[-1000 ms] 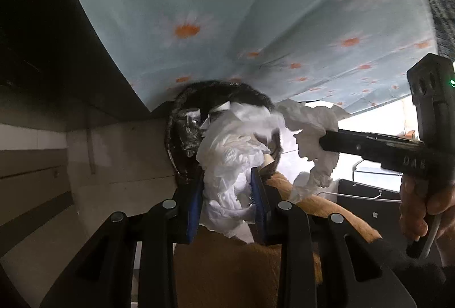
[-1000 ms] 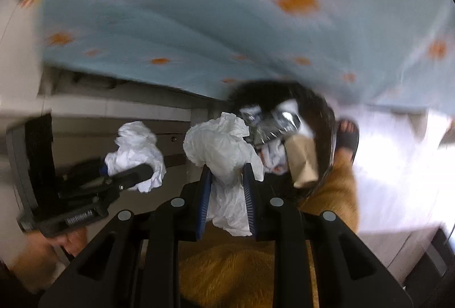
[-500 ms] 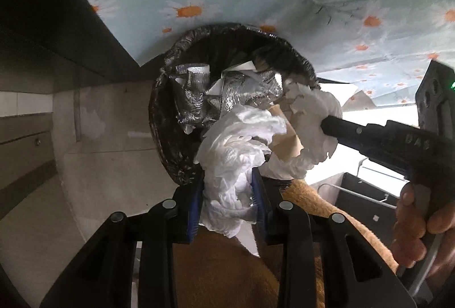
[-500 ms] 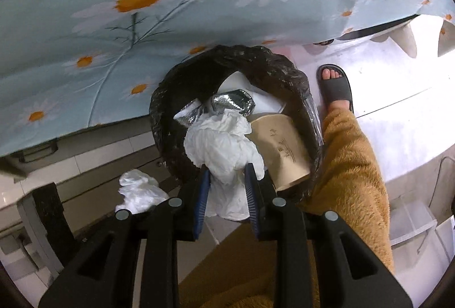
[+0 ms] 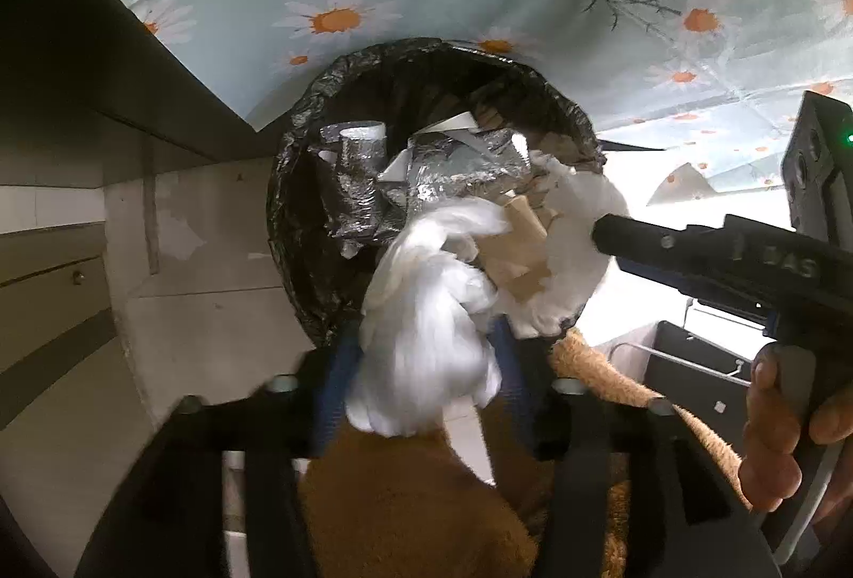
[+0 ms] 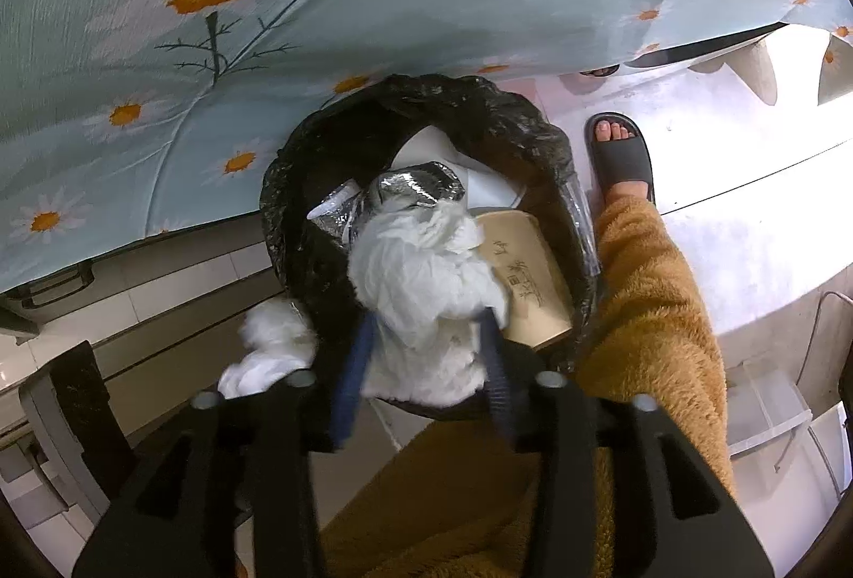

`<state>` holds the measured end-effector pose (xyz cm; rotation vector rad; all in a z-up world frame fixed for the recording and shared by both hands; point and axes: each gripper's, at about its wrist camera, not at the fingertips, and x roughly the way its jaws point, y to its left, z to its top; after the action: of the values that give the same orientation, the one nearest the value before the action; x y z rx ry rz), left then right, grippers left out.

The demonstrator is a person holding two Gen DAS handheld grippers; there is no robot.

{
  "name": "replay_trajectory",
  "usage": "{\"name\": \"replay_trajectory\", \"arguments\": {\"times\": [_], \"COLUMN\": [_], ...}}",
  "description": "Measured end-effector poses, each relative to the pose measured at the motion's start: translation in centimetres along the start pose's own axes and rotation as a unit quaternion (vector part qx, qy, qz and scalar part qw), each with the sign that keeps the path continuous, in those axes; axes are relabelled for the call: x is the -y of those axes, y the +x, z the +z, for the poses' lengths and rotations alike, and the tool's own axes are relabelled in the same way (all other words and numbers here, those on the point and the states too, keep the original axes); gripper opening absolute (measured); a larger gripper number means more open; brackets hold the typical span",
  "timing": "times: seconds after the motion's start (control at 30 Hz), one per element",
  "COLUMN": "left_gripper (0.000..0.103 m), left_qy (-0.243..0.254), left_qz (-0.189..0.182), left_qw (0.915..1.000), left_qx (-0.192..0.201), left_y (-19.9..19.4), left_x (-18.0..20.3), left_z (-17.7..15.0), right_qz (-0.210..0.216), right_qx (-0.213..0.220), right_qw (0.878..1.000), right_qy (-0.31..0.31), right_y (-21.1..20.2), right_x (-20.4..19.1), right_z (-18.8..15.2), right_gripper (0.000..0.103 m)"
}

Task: Collect trash
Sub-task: 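Carry both tissues down over the trash bin and open both tools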

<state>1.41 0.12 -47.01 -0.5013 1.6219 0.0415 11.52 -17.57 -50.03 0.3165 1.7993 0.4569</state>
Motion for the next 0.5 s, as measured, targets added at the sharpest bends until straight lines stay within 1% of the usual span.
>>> {"name": "replay_trajectory", "arguments": {"times": [0.03, 0.17, 0.4, 0.47, 0.5], "left_gripper": [0.064, 0.064, 0.064, 0.064, 0.064], "left_qy": [0.0, -0.006, -0.015, -0.012, -0.01], "left_qz": [0.002, 0.005, 0.003, 0.001, 0.002], "left_qw": [1.0, 1.0, 0.9999, 0.9999, 0.9999], "left_qx": [0.002, -0.002, -0.002, -0.001, 0.001], "left_y": [-0.1, -0.1, -0.3, -0.6, -0.8], "left_x": [0.0, -0.2, -0.7, -0.7, -0.7], "left_z": [0.0, 0.1, -0.2, -0.3, -0.4], "right_qz": [0.003, 0.005, 0.004, -0.025, -0.033], "right_qx": [0.001, 0.001, 0.006, 0.026, 0.034], "right_qw": [1.0, 1.0, 1.0, 0.999, 0.998], "right_qy": [0.002, 0.006, -0.005, -0.029, -0.043], "right_y": [-0.1, -0.3, -0.7, -1.5, -1.9], "right_x": [0.1, 0.1, -0.3, -0.8, -1.1], "right_z": [0.0, -0.1, -0.2, -0.4, -0.6], "right_gripper": [0.053, 0.054, 0.054, 0.054, 0.056]}}
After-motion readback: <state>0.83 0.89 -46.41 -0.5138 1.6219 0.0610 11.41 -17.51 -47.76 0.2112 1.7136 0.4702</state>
